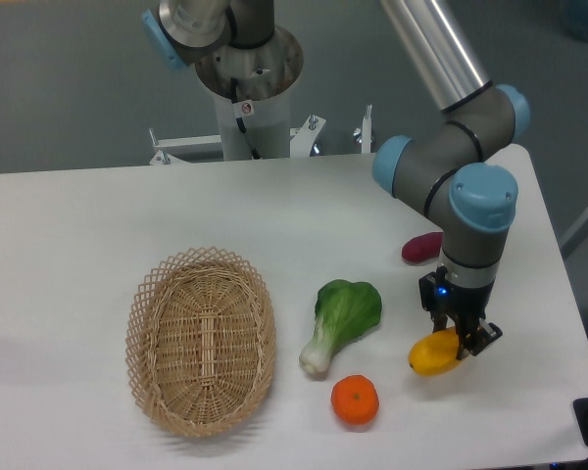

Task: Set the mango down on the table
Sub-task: 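Carry the yellow mango in the gripper and lower it toward the table, then set the mango on the table and open the gripper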

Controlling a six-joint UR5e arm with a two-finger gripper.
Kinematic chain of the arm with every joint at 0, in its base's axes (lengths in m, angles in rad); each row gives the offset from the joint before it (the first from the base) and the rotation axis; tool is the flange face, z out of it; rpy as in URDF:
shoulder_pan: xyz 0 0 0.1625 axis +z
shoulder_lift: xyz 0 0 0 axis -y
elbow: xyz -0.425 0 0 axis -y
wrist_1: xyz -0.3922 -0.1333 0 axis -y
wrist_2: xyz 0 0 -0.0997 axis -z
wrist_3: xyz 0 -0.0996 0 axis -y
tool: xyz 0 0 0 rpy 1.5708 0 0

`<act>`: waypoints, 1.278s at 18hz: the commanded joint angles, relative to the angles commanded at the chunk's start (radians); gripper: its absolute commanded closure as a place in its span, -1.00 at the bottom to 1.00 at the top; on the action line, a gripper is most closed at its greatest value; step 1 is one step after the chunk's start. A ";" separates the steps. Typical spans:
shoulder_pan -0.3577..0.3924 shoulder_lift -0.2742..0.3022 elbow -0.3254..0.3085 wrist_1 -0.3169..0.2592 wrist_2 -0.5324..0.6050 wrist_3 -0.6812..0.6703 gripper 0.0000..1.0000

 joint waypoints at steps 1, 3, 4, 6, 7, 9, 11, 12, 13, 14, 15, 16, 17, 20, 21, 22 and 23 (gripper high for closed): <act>-0.002 0.000 -0.002 0.000 0.000 -0.002 0.17; -0.006 -0.002 -0.015 0.000 0.000 0.000 0.17; -0.006 -0.002 -0.017 -0.002 0.000 0.000 0.17; -0.008 0.000 -0.018 0.000 0.000 -0.002 0.12; -0.008 0.000 -0.018 0.000 -0.002 0.000 -0.09; -0.008 0.000 -0.015 0.000 -0.003 -0.008 -0.56; -0.011 0.003 -0.015 0.005 -0.003 -0.017 -0.91; -0.011 0.006 -0.014 0.003 -0.003 -0.017 -1.00; -0.011 0.011 -0.014 0.003 -0.003 -0.018 -1.00; -0.011 0.014 -0.014 0.002 -0.003 -0.023 -1.00; -0.011 0.018 -0.009 0.000 -0.002 -0.023 -1.00; -0.011 0.029 -0.008 -0.003 0.002 -0.025 -1.00; -0.011 0.044 0.004 -0.011 0.003 -0.035 -1.00; -0.027 0.067 0.107 -0.142 0.021 -0.107 -1.00; -0.041 0.069 0.159 -0.223 0.025 -0.113 -1.00; -0.044 0.069 0.205 -0.300 0.025 -0.120 -1.00; -0.044 0.074 0.245 -0.361 0.025 -0.124 -1.00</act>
